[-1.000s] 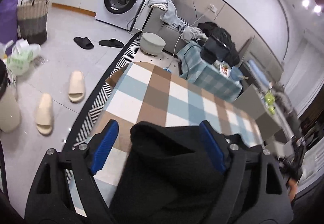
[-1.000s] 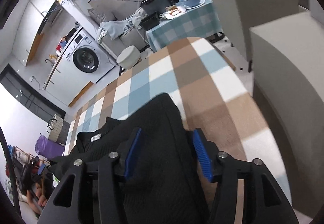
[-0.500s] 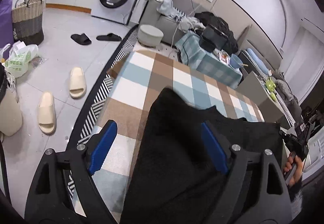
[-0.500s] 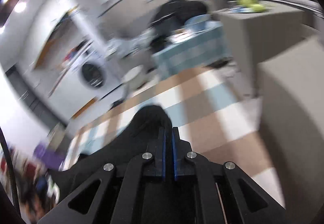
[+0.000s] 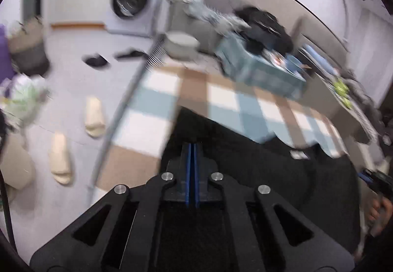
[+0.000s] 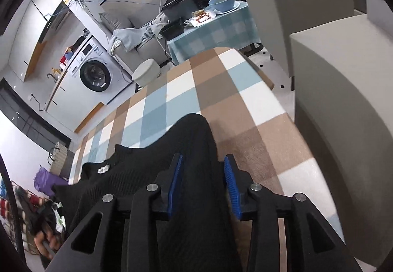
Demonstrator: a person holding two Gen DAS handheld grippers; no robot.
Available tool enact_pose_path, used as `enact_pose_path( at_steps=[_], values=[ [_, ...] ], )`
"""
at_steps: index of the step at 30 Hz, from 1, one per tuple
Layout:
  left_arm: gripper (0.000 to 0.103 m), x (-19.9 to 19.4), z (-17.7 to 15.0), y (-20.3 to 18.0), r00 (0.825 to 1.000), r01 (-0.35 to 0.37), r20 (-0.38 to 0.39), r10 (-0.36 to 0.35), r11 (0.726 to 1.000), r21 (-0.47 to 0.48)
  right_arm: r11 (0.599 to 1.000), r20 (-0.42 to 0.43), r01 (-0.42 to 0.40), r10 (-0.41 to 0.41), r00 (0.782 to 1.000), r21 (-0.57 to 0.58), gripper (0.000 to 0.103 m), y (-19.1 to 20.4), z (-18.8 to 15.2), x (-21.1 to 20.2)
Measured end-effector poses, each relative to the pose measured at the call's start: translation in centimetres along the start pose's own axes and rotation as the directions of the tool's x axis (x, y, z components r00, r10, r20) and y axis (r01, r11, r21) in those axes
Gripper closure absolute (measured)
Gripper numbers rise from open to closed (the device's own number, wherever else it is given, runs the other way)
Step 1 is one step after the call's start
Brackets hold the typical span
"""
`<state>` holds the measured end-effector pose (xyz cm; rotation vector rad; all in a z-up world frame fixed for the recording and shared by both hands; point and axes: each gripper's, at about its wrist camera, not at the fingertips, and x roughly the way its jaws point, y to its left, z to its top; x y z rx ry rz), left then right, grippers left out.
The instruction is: Fold small clothes
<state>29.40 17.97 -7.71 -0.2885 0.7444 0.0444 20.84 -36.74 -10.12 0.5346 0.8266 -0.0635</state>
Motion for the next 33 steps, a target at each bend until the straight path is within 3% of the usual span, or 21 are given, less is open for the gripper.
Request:
enact_pose_path(
  at_steps=[3, 6, 8, 9, 12, 13, 17, 18, 19, 20, 21, 23, 27, 29, 30, 33],
  values=[
    [0.103, 1.3, 0.2, 1.7, 0.998, -0.010, -0.068, 0.003, 0.995, -0.095, 1.000, -0.019, 0.012, -0.012, 1.000, 0.009, 0.067, -0.7, -0.5, -0.7],
    [0.101, 1.1, -0.6, 1.8, 0.995, -0.056, -0.082, 0.049, 0.996, -0.077, 1.000, -0.040, -0.006, 0.006, 0.999, 0.016, 0.061, -1.2, -1.4, -1.6],
    [0.088, 0.6, -1.5, 1.9, 0.991, -0.043, -0.133, 0.034, 0.997, -0.061, 0.999, -0.058, -0.028, 0.029, 0.998, 0.017, 0.056, -1.4, -2.2, -2.3],
    [0.076, 0.1, -2.1, 2.0, 0.989, -0.019, -0.149, 0.008, 0.997, -0.069, 0.999, -0.073, -0.037, 0.038, 0.997, 0.015, 0.051, -1.4, -2.9, -2.7],
    [0.047, -2.4, -4.5, 2.0, 0.991, 0.015, -0.131, -0.022, 0.998, -0.053, 0.998, -0.118, -0.056, 0.053, 0.992, -0.025, 0.049, -1.0, -5.1, -3.3],
    [0.044, -3.3, -5.4, 1.8, 0.991, 0.027, -0.129, -0.032, 0.999, -0.042, 0.998, -0.130, -0.053, 0.047, 0.990, -0.045, 0.049, -0.8, -5.9, -3.5],
    [0.043, -5.5, -9.5, 0.4, 0.982, 0.059, -0.178, -0.057, 0.998, 0.005, 0.990, -0.155, -0.056, 0.036, 0.987, -0.128, 0.051, 0.1, -8.2, -3.4],
    [0.044, -5.6, -10.4, 0.1, 0.980, 0.056, -0.195, -0.051, 0.998, 0.019, 0.988, -0.158, -0.059, 0.036, 0.987, -0.140, 0.066, 0.3, -8.4, -3.3],
    [0.055, -5.6, -11.3, -0.3, 0.979, 0.048, -0.202, -0.040, 0.998, 0.034, 0.987, -0.163, -0.064, 0.039, 0.986, -0.149, 0.084, 0.5, -8.6, -3.2],
    [0.071, -5.7, -11.9, -0.4, 0.978, 0.040, -0.204, -0.030, 0.998, 0.043, 0.984, -0.157, -0.075, 0.049, 0.986, -0.164, 0.088, 0.7, -8.8, -3.4],
    [0.102, -5.8, -12.5, -0.6, 0.976, 0.042, -0.213, -0.031, 0.998, 0.048, 0.978, -0.126, -0.114, 0.092, 0.988, -0.177, 0.093, 0.9, -8.9, -4.2],
    [0.101, -6.9, -13.3, -0.6, 0.982, 0.044, -0.185, -0.034, 0.998, 0.052, 0.975, -0.091, -0.130, 0.115, 0.989, -0.182, 0.095, 0.9, -9.0, -5.3],
    [0.103, -8.0, -14.3, 0.1, 0.984, 0.011, -0.178, -0.002, 0.998, 0.054, 0.982, -0.110, -0.010, -0.011, 0.994, -0.188, 0.095, 0.3, -9.5, -5.2],
    [0.102, -8.7, -14.9, 0.4, 0.980, -0.026, -0.198, 0.033, 0.999, 0.038, 0.984, -0.106, 0.004, -0.023, 0.994, -0.178, 0.088, 0.2, -9.7, -5.6],
    [0.100, -9.1, -15.3, 0.7, 0.976, -0.017, -0.216, 0.021, 1.000, 0.021, 0.986, -0.115, -0.013, -0.006, 0.993, -0.165, 0.079, -0.1, -10.0, -6.1],
    [0.077, -10.5, -16.5, 1.3, 0.973, 0.042, -0.226, -0.047, 0.999, -0.029, 0.992, -0.134, -0.070, 0.055, 0.989, -0.104, 0.054, -1.4, -11.5, -7.8]
  ],
)
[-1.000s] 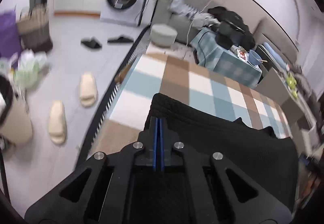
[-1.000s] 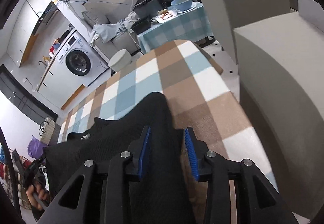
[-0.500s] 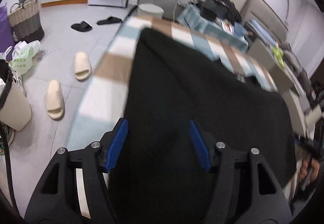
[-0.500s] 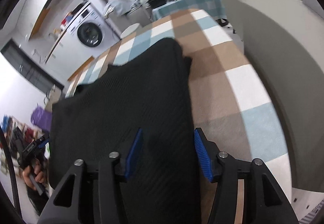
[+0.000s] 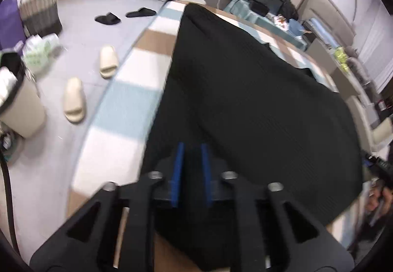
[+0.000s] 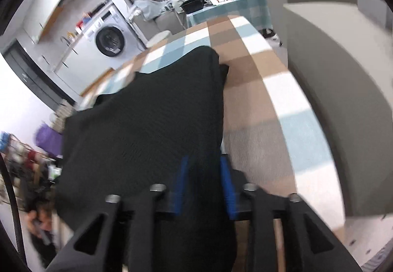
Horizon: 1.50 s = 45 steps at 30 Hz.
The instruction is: Fold small clothes
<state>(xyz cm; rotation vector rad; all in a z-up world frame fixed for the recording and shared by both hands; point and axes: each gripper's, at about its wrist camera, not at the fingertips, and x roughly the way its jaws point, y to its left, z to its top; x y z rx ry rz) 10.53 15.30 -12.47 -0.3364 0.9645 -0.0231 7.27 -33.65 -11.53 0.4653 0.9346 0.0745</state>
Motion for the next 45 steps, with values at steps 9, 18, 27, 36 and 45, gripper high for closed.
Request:
enact_pose_path(
  at_steps=[9, 18, 27, 36, 45],
  values=[
    [0.103, -1.8, -4.0, -1.4, 0.998, 0.053, 0.033, -0.054, 0.998, 0.022, 0.995, -0.009, -0.042, 0.041, 0.999, -0.089, 0.069, 2.1, -4.8, -0.5],
    [0.103, -4.9, -6.9, -0.7, 0.997, -0.052, 0.057, 0.050, 0.998, 0.045, 0.989, -0.023, -0.016, 0.013, 1.000, -0.148, 0.094, 2.3, -6.4, -1.4],
    [0.068, -7.2, -8.0, 1.1, 0.996, 0.071, 0.066, -0.067, 0.995, -0.063, 0.995, -0.005, -0.003, 0.003, 1.000, -0.104, 0.073, 1.4, -6.9, -2.7],
    [0.032, -4.3, -5.4, -1.2, 0.997, 0.009, 0.079, -0.007, 1.000, -0.027, 0.997, 0.001, -0.028, 0.028, 1.000, -0.078, 0.063, 0.9, -8.0, -3.4],
    [0.098, -3.6, -6.4, -4.2, 0.993, -0.086, 0.087, 0.077, 0.990, 0.110, 0.985, 0.003, 0.001, -0.001, 1.000, -0.174, 0.082, 2.6, -8.1, -2.0]
  ],
)
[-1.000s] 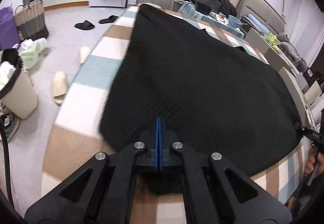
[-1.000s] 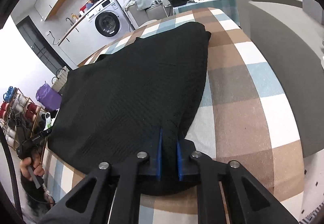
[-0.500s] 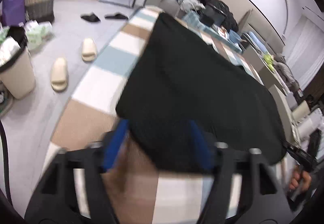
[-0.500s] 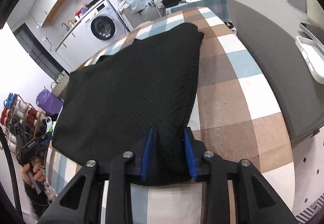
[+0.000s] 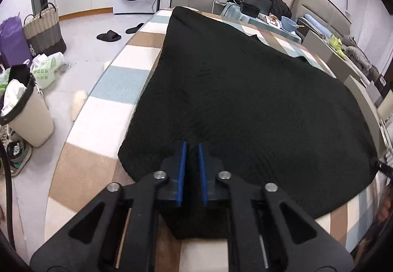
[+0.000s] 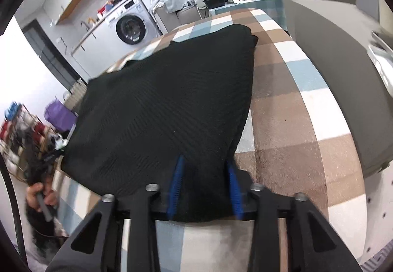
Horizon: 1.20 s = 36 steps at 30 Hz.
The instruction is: Fold small clothes
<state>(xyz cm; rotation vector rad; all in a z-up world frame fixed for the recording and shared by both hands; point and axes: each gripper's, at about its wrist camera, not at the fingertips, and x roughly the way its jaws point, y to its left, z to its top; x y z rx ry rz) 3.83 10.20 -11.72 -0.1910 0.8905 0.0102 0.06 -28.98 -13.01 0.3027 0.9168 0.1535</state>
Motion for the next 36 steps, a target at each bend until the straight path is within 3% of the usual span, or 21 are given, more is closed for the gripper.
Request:
enact_pose_path(
  at_steps=[1, 7, 11, 12, 14, 15, 16, 21, 27, 29, 30, 32, 36],
  values=[
    [0.099, -0.4, -0.3, 0.1, 1.000, 0.000, -0.002, 0.000, 1.000, 0.006, 1.000, -0.002, 0.006, -0.006, 1.000, -0.003, 0.087, -0.1, 0.0, 0.0],
    [0.101, -2.5, -2.3, 0.6, 1.000, -0.016, -0.009, 0.016, 1.000, -0.004, 1.000, -0.032, 0.001, -0.001, 0.999, -0.012, 0.087, -0.4, -0.8, -0.6],
    [0.100, -3.3, -2.5, 2.1, 1.000, 0.026, -0.004, -0.026, 0.994, -0.105, 1.000, -0.004, 0.009, -0.008, 1.000, 0.011, 0.084, -0.5, -0.4, -1.2],
    [0.096, -3.5, -2.4, 2.7, 0.999, 0.046, -0.011, -0.048, 0.989, -0.142, 1.000, 0.012, 0.013, -0.013, 1.000, 0.015, 0.084, -0.4, -0.2, -1.6],
    [0.077, -3.9, -2.3, 3.6, 0.996, 0.089, -0.005, -0.092, 0.975, -0.204, 1.000, 0.067, 0.002, -0.004, 0.998, 0.022, 0.077, -0.2, 0.2, -2.6],
    [0.058, -4.1, -2.4, 4.1, 0.994, 0.105, -0.003, -0.108, 0.968, -0.230, 1.000, 0.083, -0.002, 0.000, 0.997, 0.023, 0.072, -0.1, 0.2, -3.0],
    [0.047, -4.3, -2.3, 4.5, 0.992, 0.120, 0.002, -0.124, 0.958, -0.260, 1.000, 0.108, -0.006, 0.004, 0.994, 0.022, 0.069, 0.2, 0.3, -3.5],
    [0.041, -3.3, -2.7, 5.7, 0.975, 0.196, -0.025, -0.220, 0.911, -0.364, 0.998, 0.176, -0.064, 0.064, 0.982, -0.005, 0.063, 1.9, 0.7, -4.5],
    [0.043, -1.6, -2.4, 3.6, 0.986, 0.165, 0.041, -0.160, 0.929, -0.332, 0.993, 0.139, -0.103, 0.110, 0.984, -0.053, 0.063, 4.2, 1.0, -2.8],
    [0.062, -0.8, -1.9, 2.9, 0.991, 0.134, 0.048, -0.126, 0.938, -0.320, 0.990, 0.117, -0.127, 0.134, 0.984, -0.068, 0.063, 5.1, 1.1, -1.9],
    [0.080, -0.4, -1.7, 2.5, 0.992, 0.126, 0.043, -0.118, 0.940, -0.316, 0.988, 0.107, -0.135, 0.143, 0.984, -0.079, 0.063, 5.7, 1.1, -1.3],
    [0.088, -0.3, -1.3, 2.0, 0.992, 0.123, 0.054, -0.112, 0.945, -0.303, 0.984, 0.087, -0.148, 0.157, 0.984, -0.098, 0.063, 6.8, 1.1, -0.3],
    [0.092, -2.7, -1.4, 1.2, 0.990, 0.101, 0.122, -0.074, 0.967, -0.234, 0.981, 0.041, -0.152, 0.158, 0.987, -0.116, 0.063, 8.0, 1.0, 1.3]
  ],
)
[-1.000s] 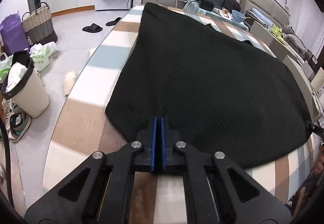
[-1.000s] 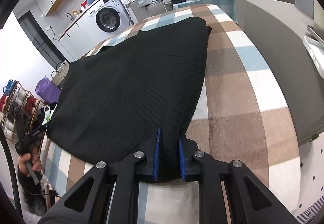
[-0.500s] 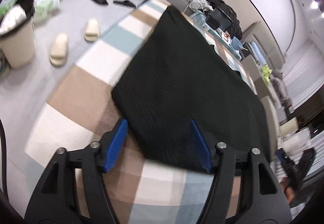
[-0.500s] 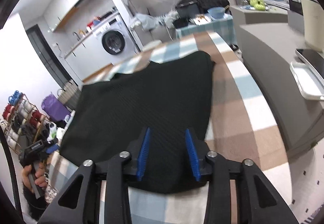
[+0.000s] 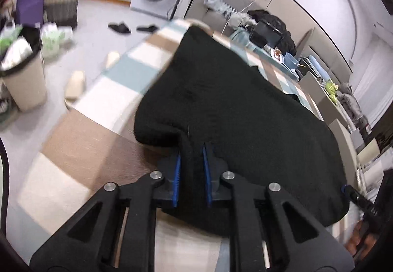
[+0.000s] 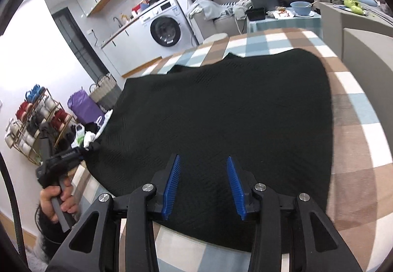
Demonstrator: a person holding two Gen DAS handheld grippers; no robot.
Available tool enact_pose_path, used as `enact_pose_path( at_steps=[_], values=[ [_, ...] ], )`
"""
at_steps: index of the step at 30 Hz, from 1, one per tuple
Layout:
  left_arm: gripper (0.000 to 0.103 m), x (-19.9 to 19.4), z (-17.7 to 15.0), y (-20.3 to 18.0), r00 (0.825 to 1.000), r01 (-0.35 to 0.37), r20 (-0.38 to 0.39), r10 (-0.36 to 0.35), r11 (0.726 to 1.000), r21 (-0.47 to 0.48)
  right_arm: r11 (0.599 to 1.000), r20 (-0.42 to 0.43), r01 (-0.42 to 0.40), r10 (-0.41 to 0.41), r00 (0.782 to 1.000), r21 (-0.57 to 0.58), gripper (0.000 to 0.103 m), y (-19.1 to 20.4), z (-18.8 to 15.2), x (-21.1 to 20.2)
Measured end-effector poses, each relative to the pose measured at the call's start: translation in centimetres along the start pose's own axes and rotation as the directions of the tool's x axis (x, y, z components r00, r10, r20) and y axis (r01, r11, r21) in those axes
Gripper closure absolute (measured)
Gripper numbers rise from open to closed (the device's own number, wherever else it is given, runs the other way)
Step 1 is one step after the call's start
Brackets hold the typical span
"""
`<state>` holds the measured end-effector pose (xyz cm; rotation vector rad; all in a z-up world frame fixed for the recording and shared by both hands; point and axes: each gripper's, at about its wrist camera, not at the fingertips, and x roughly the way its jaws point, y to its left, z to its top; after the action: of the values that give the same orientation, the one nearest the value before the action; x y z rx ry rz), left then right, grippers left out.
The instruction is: Fold small clothes
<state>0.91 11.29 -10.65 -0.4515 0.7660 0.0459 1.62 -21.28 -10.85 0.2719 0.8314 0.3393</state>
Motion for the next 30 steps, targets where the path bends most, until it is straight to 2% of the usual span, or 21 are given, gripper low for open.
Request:
enact_pose_path(
  at_steps=[2, 5, 7, 10, 14, 17, 20, 23, 25, 26, 27, 28, 30],
  values=[
    [0.092, -1.1, -0.4, 0.3, 1.000, -0.003, 0.005, 0.003, 1.000, -0.001, 1.000, -0.011, 0.001, -0.001, 1.000, -0.004, 0.063, 0.0, -0.1, 0.4],
    [0.092, -2.2, -0.3, 0.1, 0.997, -0.065, 0.038, 0.064, 0.998, 0.009, 1.000, -0.030, 0.004, -0.004, 1.000, -0.001, 0.063, -0.2, -0.2, 1.1],
    [0.092, -2.6, 0.2, -0.7, 0.996, -0.062, 0.063, 0.060, 0.998, 0.024, 1.000, -0.039, 0.011, -0.011, 0.999, 0.006, 0.063, -0.4, -0.2, 1.4],
    [0.092, -3.5, 0.5, -3.1, 0.993, -0.077, 0.100, 0.065, 0.991, 0.113, 1.000, -0.044, 0.012, -0.012, 0.999, 0.011, 0.063, -0.5, -0.3, 1.4],
    [0.092, -4.6, 0.7, -8.4, 0.990, -0.032, 0.144, -0.008, 0.960, 0.278, 1.000, -0.026, 0.011, -0.011, 1.000, 0.013, 0.062, -0.7, -0.2, 0.7],
    [0.093, -4.6, 0.8, -13.9, 0.982, 0.038, 0.150, -0.112, 0.905, 0.424, 1.000, -0.018, 0.009, -0.009, 1.000, 0.025, 0.062, -1.1, -0.1, 0.2],
    [0.093, -3.8, -0.1, -19.9, 0.970, 0.128, 0.098, -0.221, 0.814, 0.566, 0.999, -0.002, 0.023, -0.023, 1.000, 0.040, 0.062, -1.6, 0.0, -0.4],
    [0.092, -2.0, -2.7, -25.0, 0.955, 0.239, -0.024, -0.296, 0.717, 0.655, 0.997, 0.016, 0.039, -0.040, 0.999, 0.071, 0.061, -2.6, 0.0, -1.1],
    [0.091, -1.0, -4.8, -26.6, 0.932, 0.332, -0.124, -0.341, 0.667, 0.667, 0.994, 0.018, 0.046, -0.048, 0.999, 0.096, 0.060, -3.3, 0.2, -1.1],
    [0.088, -0.5, -5.8, -27.1, 0.909, 0.401, -0.193, -0.369, 0.646, 0.649, 0.993, 0.016, 0.040, -0.042, 0.999, 0.110, 0.060, -3.7, 0.3, -1.1],
    [0.075, -0.2, -6.6, -27.3, 0.891, 0.448, -0.251, -0.380, 0.637, 0.627, 0.992, 0.012, 0.037, -0.039, 0.999, 0.119, 0.060, -3.8, 0.4, -1.1],
    [0.055, 0.0, -7.2, -27.2, 0.883, 0.466, -0.281, -0.375, 0.641, 0.610, 0.991, 0.008, 0.033, -0.035, 0.999, 0.127, 0.060, -3.9, 0.5, -1.0],
    [0.038, -0.8, -7.9, -26.4, 0.889, 0.455, -0.260, -0.378, 0.662, 0.595, 0.991, -0.002, -0.001, 0.001, 1.000, 0.135, 0.060, -3.7, 1.0, -0.6]
  ],
)
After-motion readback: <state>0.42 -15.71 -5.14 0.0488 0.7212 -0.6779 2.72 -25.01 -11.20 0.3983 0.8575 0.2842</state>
